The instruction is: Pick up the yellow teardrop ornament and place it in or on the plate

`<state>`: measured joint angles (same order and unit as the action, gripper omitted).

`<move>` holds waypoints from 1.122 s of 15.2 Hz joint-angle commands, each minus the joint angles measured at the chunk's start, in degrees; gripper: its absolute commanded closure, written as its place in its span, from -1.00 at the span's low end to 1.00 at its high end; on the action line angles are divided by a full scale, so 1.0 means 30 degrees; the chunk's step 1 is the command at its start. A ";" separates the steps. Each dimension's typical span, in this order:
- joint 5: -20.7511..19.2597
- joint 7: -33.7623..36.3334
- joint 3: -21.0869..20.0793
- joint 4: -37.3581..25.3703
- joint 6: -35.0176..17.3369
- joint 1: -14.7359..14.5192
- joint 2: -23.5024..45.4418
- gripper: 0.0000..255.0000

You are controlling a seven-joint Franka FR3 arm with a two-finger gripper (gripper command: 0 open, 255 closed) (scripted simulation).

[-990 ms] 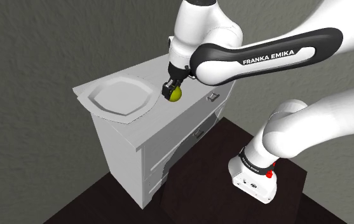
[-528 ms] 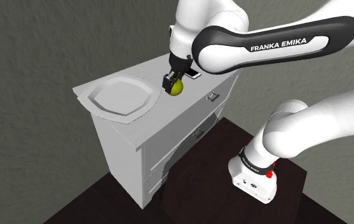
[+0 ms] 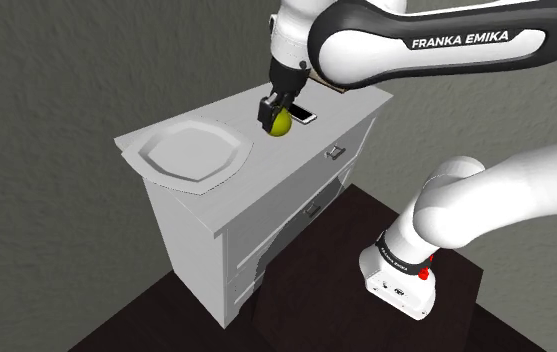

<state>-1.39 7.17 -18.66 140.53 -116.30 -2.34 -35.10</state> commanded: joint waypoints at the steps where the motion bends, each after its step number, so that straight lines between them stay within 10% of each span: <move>1: -0.0003 -0.0070 0.0050 -0.0491 0.0521 0.0010 -0.0029 1.00; 17: -0.4125 0.6209 -0.4877 -1.0778 0.1411 0.0815 1.1039 1.00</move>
<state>-11.96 23.98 -32.24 111.24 -112.86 0.24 -5.08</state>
